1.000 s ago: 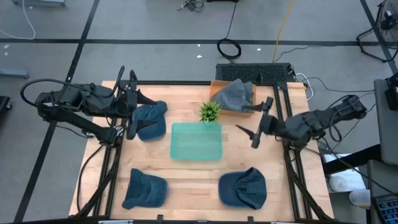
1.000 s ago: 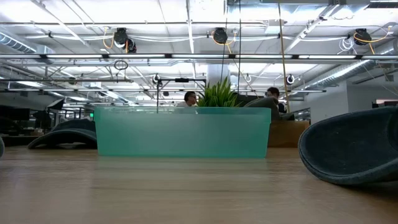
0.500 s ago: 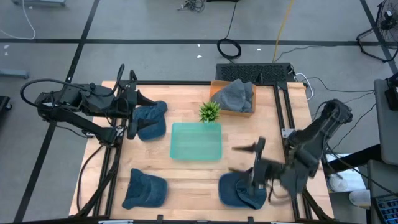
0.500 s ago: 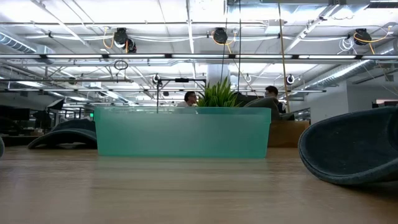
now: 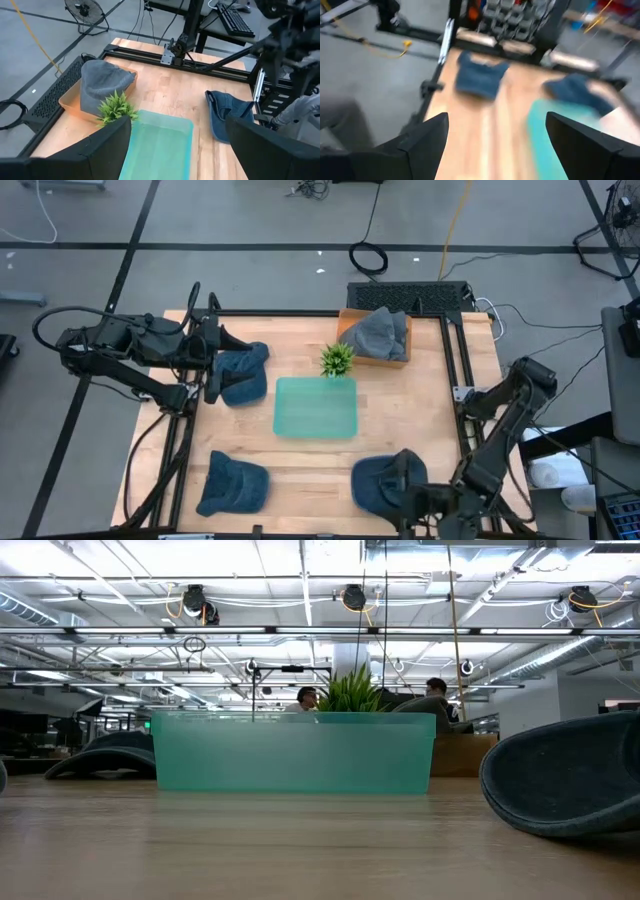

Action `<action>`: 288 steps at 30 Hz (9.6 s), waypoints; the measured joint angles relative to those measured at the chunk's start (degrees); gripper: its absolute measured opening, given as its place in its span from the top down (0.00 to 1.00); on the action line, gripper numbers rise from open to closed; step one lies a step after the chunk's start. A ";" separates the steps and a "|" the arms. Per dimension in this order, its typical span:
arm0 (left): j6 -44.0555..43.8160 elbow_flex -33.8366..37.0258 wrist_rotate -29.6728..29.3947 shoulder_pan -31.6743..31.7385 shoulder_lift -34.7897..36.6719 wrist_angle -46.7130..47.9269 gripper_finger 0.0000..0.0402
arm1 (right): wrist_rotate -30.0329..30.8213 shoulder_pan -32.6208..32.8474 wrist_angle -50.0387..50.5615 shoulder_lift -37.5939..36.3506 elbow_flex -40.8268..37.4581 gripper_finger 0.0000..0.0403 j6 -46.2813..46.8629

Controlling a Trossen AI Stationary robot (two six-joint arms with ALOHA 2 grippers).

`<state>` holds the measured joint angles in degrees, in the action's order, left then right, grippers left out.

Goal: Pick & Place hat
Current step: Put the bottom right blue cap into the green bin

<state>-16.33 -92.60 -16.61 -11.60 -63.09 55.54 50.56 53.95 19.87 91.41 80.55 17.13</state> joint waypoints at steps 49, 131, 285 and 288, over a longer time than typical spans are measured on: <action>-0.32 0.57 0.54 0.00 -0.04 4.82 0.17 | -31.09 -4.42 16.95 19.17 -0.04 0.96 27.11; 9.85 28.31 -5.70 2.77 19.48 -8.53 0.17 | -41.83 -41.33 -87.98 -6.22 -30.80 1.00 -69.64; 7.90 4.96 1.53 -0.07 2.50 -1.82 0.96 | -14.36 -37.13 -46.16 -31.93 -39.47 0.32 -24.25; 10.09 4.96 1.52 0.02 1.41 -1.00 0.96 | -17.81 -37.96 -45.13 -31.97 -39.47 0.32 -23.73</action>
<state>-6.24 -87.64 -15.09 -11.57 -61.68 54.54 32.75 15.99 -25.26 59.44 41.08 -6.60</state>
